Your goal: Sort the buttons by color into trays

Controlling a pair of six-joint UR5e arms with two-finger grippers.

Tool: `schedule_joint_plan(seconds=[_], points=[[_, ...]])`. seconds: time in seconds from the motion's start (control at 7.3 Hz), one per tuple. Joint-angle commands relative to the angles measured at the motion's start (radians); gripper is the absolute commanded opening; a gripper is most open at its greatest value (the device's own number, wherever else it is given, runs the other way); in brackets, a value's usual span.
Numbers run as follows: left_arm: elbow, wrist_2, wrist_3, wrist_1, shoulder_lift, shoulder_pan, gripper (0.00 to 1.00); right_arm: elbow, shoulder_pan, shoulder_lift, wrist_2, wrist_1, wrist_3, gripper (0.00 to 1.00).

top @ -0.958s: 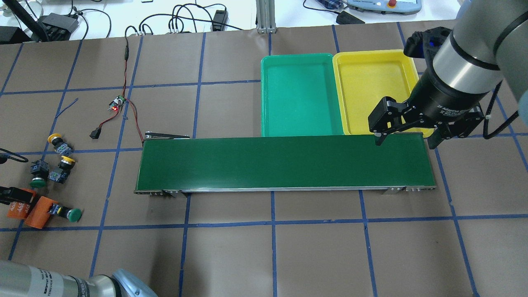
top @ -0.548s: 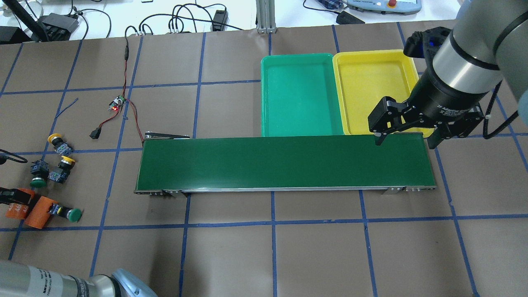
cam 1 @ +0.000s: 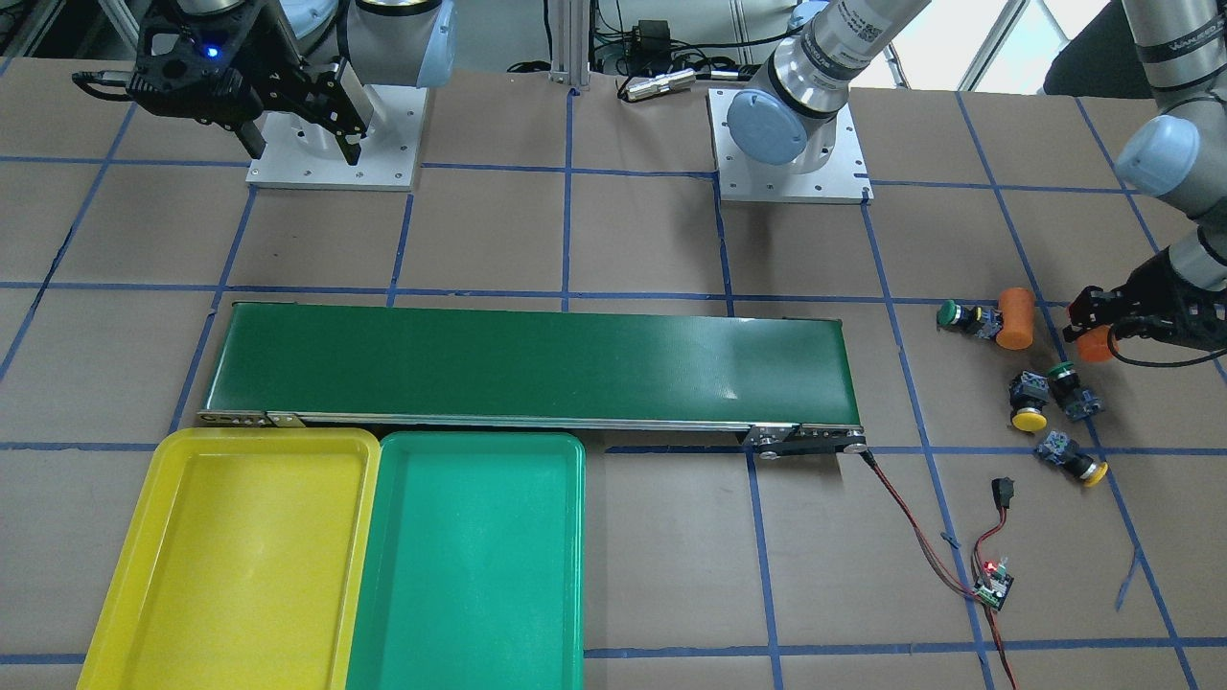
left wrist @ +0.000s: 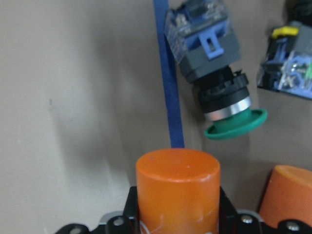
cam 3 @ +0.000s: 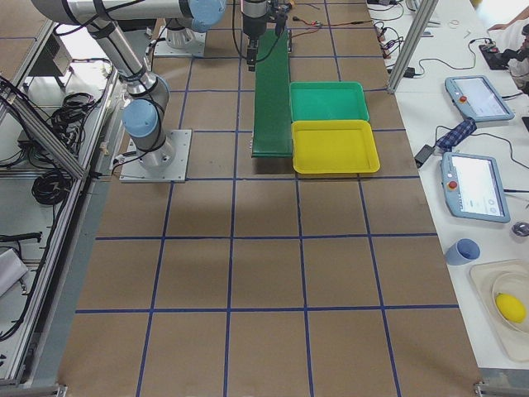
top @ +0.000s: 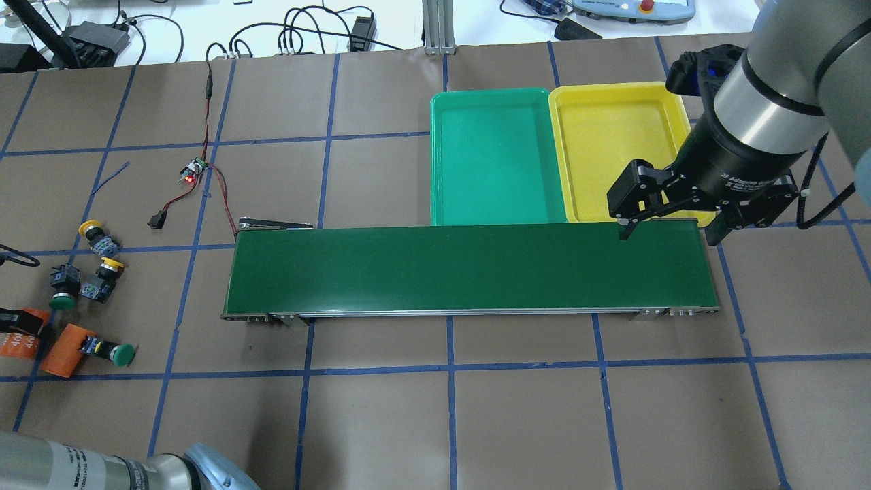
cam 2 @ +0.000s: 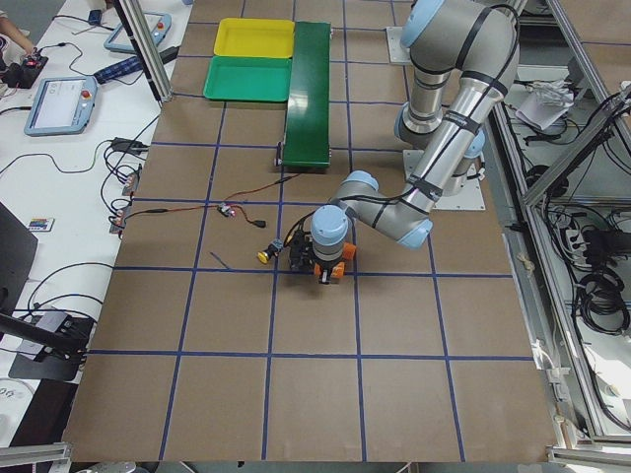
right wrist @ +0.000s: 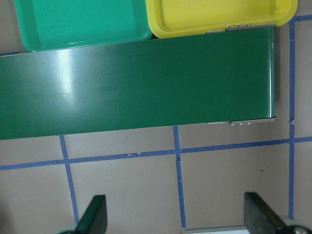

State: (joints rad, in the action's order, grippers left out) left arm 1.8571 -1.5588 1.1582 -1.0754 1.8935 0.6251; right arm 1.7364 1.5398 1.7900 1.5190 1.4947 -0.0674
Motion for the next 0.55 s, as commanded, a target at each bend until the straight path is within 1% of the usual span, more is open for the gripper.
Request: schedule_joint_plan(seconds=[0.0,0.14,0.27,0.41], points=[[-0.108,-0.003,0.027,-0.181,-0.051,0.126,0.00,0.002,-0.001,-0.001,0.000,0.010,0.000,1.00],[-0.111,0.002,0.084,-0.216,-0.072,0.184,0.00,0.005,-0.001,-0.001,0.000,0.010,0.000,1.00],[-0.104,0.000,0.145,-0.216,-0.097,0.287,0.00,0.008,-0.001,-0.003,0.000,0.012,-0.002,1.00],[-0.102,-0.003,0.144,-0.219,-0.120,0.374,0.00,0.008,-0.001,-0.003,0.001,0.010,0.000,1.00]])
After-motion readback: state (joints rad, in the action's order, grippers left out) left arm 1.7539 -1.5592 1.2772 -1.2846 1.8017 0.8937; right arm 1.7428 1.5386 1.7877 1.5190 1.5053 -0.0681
